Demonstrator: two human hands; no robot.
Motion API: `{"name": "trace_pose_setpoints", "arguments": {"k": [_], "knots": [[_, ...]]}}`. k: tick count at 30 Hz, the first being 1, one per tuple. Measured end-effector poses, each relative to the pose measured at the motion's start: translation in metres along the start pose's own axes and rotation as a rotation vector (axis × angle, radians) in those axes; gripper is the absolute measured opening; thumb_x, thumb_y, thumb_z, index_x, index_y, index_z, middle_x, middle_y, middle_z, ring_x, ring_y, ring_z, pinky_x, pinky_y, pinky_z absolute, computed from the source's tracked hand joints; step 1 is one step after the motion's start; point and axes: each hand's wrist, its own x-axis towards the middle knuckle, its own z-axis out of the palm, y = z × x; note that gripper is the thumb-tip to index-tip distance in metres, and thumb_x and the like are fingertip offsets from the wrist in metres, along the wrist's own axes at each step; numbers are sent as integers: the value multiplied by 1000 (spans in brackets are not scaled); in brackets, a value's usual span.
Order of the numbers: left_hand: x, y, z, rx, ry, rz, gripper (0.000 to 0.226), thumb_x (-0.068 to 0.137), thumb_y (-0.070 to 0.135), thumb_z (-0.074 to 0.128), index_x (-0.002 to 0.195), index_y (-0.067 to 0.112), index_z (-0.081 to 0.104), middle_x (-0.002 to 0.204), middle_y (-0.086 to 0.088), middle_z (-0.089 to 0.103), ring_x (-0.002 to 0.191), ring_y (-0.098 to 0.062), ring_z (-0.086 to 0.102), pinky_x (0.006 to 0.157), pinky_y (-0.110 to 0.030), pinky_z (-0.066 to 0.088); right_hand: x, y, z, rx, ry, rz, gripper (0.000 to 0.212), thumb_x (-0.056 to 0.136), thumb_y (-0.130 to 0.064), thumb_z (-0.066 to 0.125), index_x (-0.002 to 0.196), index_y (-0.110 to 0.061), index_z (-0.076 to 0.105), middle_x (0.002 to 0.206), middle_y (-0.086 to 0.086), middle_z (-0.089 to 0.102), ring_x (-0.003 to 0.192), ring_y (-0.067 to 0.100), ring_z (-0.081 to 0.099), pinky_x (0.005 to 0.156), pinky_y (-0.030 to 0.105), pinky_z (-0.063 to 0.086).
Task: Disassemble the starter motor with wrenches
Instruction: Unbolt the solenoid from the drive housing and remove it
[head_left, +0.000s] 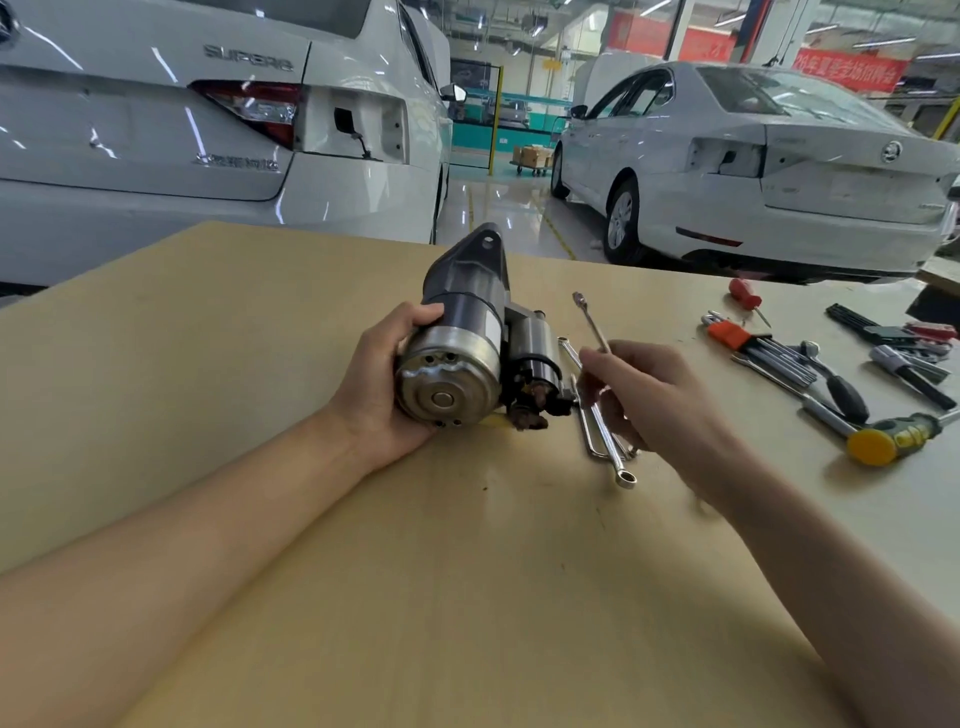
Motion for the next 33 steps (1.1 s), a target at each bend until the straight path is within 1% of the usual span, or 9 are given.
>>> {"name": "trace_pose_setpoints", "arguments": {"k": [2, 4, 6, 10, 14, 18, 23, 29, 33], "knots": [[-1, 0, -2, -53, 10, 12, 30, 71, 34, 61, 75, 10, 78, 80, -9, 70, 70, -24, 68, 80, -38, 55, -1, 0, -1, 7, -41, -5, 18, 89, -14, 61, 75, -3, 60, 44, -11, 49, 38, 6, 40, 36, 13, 28], [-2, 0, -2, -107, 20, 40, 30, 71, 34, 60, 70, 10, 78, 75, -7, 70, 65, -22, 69, 65, -32, 59, -2, 1, 0, 36, -72, -16, 7, 82, -6, 66, 79, -2, 62, 47, -7, 52, 39, 11, 47, 37, 14, 32], [-3, 0, -2, -175, 23, 54, 33, 74, 34, 58, 69, 8, 77, 73, -8, 71, 64, -23, 70, 59, -30, 57, -4, 1, 4, 60, -104, -21, 9, 77, -11, 73, 81, -7, 66, 49, -3, 59, 40, 13, 54, 39, 14, 35], [-1, 2, -4, -252, 52, 77, 37, 73, 37, 59, 75, 4, 78, 82, -13, 71, 74, -29, 70, 68, -33, 60, -7, 0, 17, 136, -92, -43, 23, 67, -31, 85, 78, -15, 71, 57, -3, 67, 43, 17, 62, 42, 13, 35], [0, 2, -3, -265, 52, 97, 39, 69, 37, 59, 80, 4, 77, 86, -14, 70, 78, -31, 70, 75, -35, 59, -7, 0, 24, 197, 52, -127, 23, 72, -27, 83, 84, -16, 67, 74, -7, 74, 47, 22, 67, 47, 7, 38], [-1, 3, -4, -274, 43, 97, 40, 70, 37, 60, 82, 3, 76, 87, -14, 69, 78, -31, 69, 74, -34, 59, -7, -3, 30, 283, 39, -144, 17, 81, -25, 75, 90, -17, 62, 85, -5, 75, 57, 21, 71, 51, 6, 41], [-3, 4, -2, -257, 34, 77, 40, 72, 37, 59, 78, 3, 76, 85, -15, 69, 77, -32, 69, 72, -35, 59, -4, -6, 31, 290, -7, -165, 9, 84, -16, 72, 83, -13, 64, 75, -7, 72, 46, 13, 64, 42, 5, 35], [-7, 5, 0, -250, -16, 62, 41, 70, 38, 60, 77, 1, 77, 81, -15, 70, 73, -31, 70, 72, -34, 60, -8, -5, 33, 343, -8, -107, 17, 73, -21, 81, 79, -14, 66, 52, -9, 62, 33, 2, 44, 36, 8, 29], [-9, 5, 3, -271, -35, 56, 40, 73, 36, 58, 77, 1, 77, 83, -17, 70, 72, -32, 69, 68, -39, 59, -6, -6, 32, 446, -36, -24, 38, 57, -33, 81, 80, -8, 65, 50, 0, 47, 34, 7, 36, 34, 13, 22]]}}
